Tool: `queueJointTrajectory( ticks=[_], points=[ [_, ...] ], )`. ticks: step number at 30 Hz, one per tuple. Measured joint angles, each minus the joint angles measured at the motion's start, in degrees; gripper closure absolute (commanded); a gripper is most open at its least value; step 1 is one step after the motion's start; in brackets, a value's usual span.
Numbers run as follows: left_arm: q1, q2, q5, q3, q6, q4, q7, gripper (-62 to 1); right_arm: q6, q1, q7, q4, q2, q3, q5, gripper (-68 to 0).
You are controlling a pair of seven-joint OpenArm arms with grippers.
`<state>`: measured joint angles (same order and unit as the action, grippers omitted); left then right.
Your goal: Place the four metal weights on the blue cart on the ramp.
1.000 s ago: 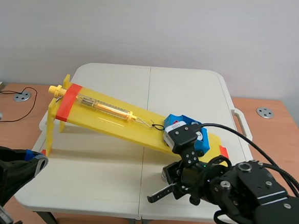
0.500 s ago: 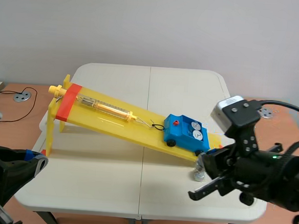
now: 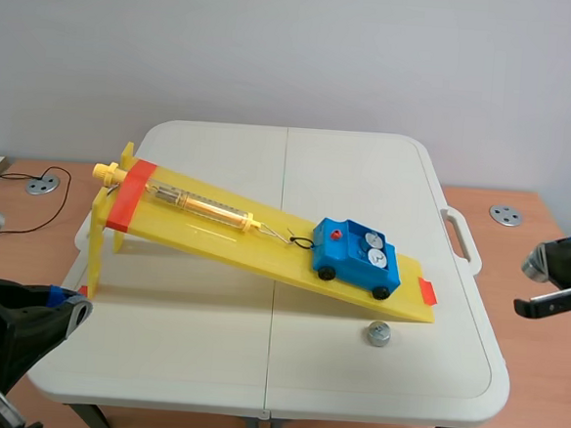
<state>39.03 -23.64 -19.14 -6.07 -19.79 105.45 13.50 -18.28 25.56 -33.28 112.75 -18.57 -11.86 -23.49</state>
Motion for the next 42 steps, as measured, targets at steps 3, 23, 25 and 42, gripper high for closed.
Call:
queueJointTrajectory(
  ticks=[3, 23, 25, 42],
  points=[
    [0.0, 0.0, 0.0, 0.0, 0.0, 0.0, 0.0, -3.6, 1.0, -3.1, 0.2, -1.2, 0.0, 1.4, 1.4, -0.7],
    [0.0, 0.0, 0.0, 0.0, 0.0, 0.0, 0.0, -3.6, 6.8, -25.0, 2.6, -23.3, 12.7, 20.5, 15.6, -0.8],
    [0.0, 0.0, 0.0, 0.0, 0.0, 0.0, 0.0, -3.6, 7.1, -26.3, 3.2, -25.5, 13.5, 21.4, 16.7, -0.8],
    [0.0, 0.0, 0.0, 0.0, 0.0, 0.0, 0.0, -3.6, 8.6, -30.4, 5.9, -35.0, 15.2, 25.5, 19.3, -0.8]
  ],
)
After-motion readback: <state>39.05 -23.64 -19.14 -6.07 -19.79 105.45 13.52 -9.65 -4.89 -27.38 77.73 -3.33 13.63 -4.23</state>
